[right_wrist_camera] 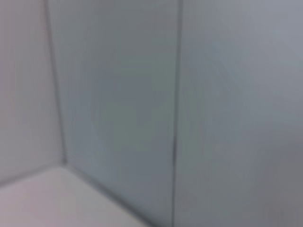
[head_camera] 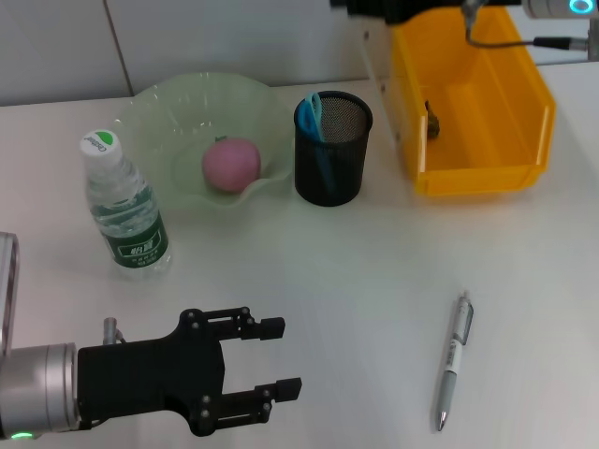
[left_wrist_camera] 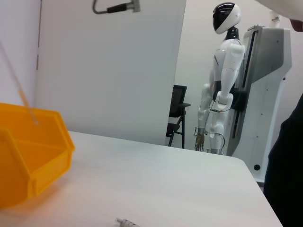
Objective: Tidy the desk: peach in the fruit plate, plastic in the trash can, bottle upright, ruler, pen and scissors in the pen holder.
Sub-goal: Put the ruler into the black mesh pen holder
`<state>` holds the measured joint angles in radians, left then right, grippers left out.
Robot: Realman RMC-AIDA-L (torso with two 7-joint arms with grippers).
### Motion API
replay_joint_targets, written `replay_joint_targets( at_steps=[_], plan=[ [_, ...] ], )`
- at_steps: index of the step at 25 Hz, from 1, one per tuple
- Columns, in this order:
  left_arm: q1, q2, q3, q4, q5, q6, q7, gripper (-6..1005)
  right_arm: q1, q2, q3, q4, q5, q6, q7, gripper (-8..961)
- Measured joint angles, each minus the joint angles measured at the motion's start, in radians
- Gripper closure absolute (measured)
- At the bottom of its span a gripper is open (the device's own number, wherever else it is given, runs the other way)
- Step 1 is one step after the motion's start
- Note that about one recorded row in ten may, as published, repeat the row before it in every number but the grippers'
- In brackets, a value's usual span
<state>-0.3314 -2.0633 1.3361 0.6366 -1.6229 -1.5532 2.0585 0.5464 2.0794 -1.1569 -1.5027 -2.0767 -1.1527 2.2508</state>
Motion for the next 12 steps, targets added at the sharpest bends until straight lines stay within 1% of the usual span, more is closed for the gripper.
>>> replay_joint_targets(
  at_steps=[2, 4, 10, 12],
  plan=[
    [0.0, 0.0, 0.0, 0.0, 0.0, 0.0, 0.0, 357, -0.01, 0.0, 0.001, 0.033, 0.057, 0.061, -0.046, 576],
    [-0.001, -0.001, 0.0, 0.0, 0.0, -0.001, 0.001, 357, -0.005, -0.001, 0.001, 0.085, 0.094, 0.116, -0.09, 576],
    [-0.007, -0.001, 0.0, 0.0, 0.0, -0.002, 0.001, 358, 0.016, -0.001, -0.008, 0.151, 0.102, 0.196, -0.121, 576],
    [-0.008, -0.002, 0.0, 0.0, 0.0, -0.002, 0.001, 358, 0.023, 0.0, -0.01, 0.179, 0.132, 0.218, -0.15, 576]
  ],
)
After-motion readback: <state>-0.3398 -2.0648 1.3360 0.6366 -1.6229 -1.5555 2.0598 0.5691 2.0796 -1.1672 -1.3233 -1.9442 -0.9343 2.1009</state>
